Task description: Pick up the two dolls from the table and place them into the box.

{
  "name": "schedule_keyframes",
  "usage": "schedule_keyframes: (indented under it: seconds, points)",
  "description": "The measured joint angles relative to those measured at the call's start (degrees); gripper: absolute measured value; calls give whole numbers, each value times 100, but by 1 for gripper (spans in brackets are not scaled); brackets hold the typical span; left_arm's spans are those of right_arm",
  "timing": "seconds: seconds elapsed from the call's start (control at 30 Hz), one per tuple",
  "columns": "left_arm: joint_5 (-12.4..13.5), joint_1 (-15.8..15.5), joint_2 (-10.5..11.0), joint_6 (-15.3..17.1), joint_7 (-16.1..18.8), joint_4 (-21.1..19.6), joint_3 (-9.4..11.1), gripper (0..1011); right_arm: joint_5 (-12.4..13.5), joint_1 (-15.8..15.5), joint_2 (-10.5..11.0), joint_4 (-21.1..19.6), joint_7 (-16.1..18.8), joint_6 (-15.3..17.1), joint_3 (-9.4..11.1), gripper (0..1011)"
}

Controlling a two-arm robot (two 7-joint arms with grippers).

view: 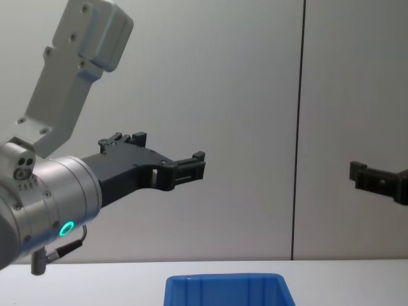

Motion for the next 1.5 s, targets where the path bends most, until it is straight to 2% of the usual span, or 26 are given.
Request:
schedule_keyframes:
  seconds: [0.4,0.8,1.23,1.5]
  points:
    - [0,0,0,0,0,0,0,1001,-96,-7,-115,49,-284,539,-52,1001]
    - [0,0,0,0,0,0,0,1001,-37,-58,-199,300,-511,1118,-65,1001]
    - [0,0,0,0,0,0,0,1001,-5,-51,-274,698,-513,1460,-78,1001]
    - [0,0,0,0,0,0,0,1001,-75,-29,-320,906,-416,1656,-111,1001]
